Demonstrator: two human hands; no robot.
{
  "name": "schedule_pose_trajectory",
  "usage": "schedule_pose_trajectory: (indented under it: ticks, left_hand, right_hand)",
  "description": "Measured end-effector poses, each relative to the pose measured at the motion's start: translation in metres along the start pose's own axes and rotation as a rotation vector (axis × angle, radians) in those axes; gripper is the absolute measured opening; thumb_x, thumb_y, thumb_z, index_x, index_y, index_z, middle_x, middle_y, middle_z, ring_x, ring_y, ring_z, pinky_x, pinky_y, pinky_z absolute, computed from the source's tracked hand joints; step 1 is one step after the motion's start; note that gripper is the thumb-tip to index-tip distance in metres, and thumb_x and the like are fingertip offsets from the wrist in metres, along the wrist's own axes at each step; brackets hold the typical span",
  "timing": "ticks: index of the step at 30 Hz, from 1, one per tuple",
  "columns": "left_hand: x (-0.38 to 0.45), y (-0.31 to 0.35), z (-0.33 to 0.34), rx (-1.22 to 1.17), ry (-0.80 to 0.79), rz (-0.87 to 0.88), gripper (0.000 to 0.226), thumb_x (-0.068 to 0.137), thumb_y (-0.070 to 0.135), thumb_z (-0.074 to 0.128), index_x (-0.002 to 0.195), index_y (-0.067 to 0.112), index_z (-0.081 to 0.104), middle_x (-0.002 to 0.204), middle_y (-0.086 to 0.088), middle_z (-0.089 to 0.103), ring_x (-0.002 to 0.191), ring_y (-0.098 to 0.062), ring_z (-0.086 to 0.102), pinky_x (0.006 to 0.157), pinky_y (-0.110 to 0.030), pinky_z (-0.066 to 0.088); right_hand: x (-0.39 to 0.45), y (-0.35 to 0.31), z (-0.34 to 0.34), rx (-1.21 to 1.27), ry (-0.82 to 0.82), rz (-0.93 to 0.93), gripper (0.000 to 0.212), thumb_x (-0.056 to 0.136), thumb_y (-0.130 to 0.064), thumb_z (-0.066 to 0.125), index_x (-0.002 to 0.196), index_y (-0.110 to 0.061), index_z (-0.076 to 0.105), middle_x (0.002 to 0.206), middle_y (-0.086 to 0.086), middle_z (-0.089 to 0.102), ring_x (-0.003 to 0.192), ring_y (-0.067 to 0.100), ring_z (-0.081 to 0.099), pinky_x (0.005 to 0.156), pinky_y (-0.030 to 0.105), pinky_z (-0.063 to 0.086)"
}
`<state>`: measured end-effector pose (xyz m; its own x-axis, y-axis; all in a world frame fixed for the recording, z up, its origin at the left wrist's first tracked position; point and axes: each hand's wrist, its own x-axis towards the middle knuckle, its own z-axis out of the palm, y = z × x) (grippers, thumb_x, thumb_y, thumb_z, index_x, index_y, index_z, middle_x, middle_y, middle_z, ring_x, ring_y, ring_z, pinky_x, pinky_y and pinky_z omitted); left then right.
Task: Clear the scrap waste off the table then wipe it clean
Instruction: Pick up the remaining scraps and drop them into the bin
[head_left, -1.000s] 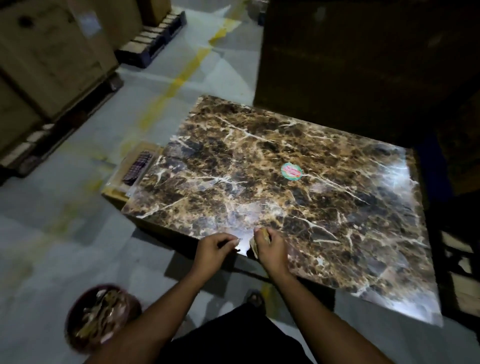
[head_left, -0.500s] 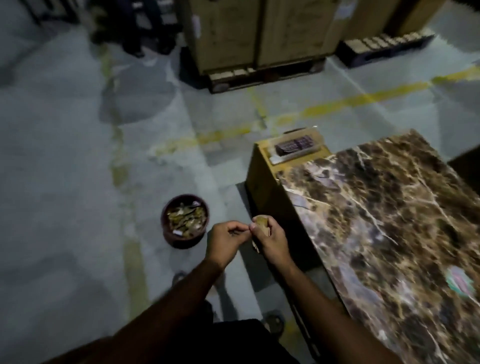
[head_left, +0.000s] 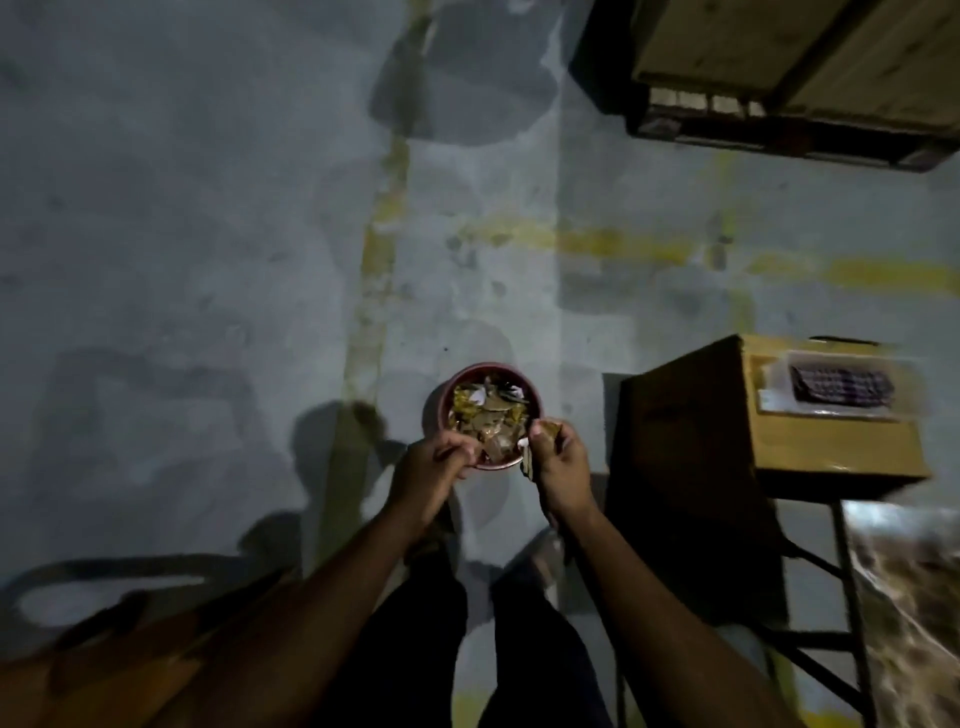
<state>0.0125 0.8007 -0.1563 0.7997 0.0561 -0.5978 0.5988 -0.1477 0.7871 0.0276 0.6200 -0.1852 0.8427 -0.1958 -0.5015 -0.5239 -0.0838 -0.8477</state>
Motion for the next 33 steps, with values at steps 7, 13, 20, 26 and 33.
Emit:
schedule_pose_trajectory:
  ticks: [7,13,20,26,33]
  left_hand:
    - [0.096,-0.084,-0.008,0.291,0.05,0.074,0.017,0.095,0.015,0.064,0.098,0.029,0.072,0.098,0.014,0.074,0.095,-0.001,0.067,0.085,-0.024,0.051]
    - [0.185,-0.16,0.017,0.473,0.015,0.174,0.031,0.093,0.016,0.058,0.124,0.02,0.063,0.117,-0.003,0.069,0.11,-0.022,0.062,0.093,-0.032,0.047]
    - [0.2,-0.169,0.036,0.562,0.008,0.128,0.047,0.089,0.027,0.048,0.134,0.016,0.058,0.125,-0.011,0.065,0.117,-0.029,0.056,0.097,-0.042,0.049]
    - [0.171,-0.106,0.04,0.606,-0.041,0.092,0.048,0.093,0.026,0.052,0.14,0.015,0.053,0.121,-0.017,0.065,0.11,-0.035,0.061,0.092,-0.046,0.053]
    - [0.079,0.024,0.036,0.801,-0.12,0.344,0.045,0.094,0.021,0.056,0.138,0.014,0.056,0.128,-0.017,0.064,0.118,-0.036,0.058,0.101,-0.045,0.048]
  right_hand:
    - [0.141,0.085,0.051,-0.392,-0.038,0.047,0.025,0.103,-0.02,0.054,0.122,-0.005,0.06,0.115,0.016,0.069,0.104,0.031,0.063,0.082,0.027,0.041]
    - [0.234,0.174,0.07,-0.534,-0.13,0.102,0.034,0.108,-0.023,0.043,0.134,-0.003,0.052,0.129,0.022,0.063,0.117,0.038,0.059,0.096,0.037,0.044]
    - [0.229,0.197,0.04,-0.466,-0.071,0.226,0.036,0.108,-0.034,0.041,0.135,-0.016,0.057,0.127,0.014,0.066,0.114,0.036,0.063,0.1,0.052,0.051]
    - [0.172,0.115,0.02,-0.469,-0.139,0.159,0.024,0.104,-0.024,0.051,0.123,-0.017,0.065,0.121,0.008,0.07,0.108,0.027,0.066,0.093,0.032,0.053]
    - [0.051,-0.024,-0.024,-0.696,-0.255,-0.164,0.037,0.098,-0.023,0.053,0.13,-0.006,0.061,0.123,0.015,0.066,0.111,0.03,0.062,0.09,0.026,0.045]
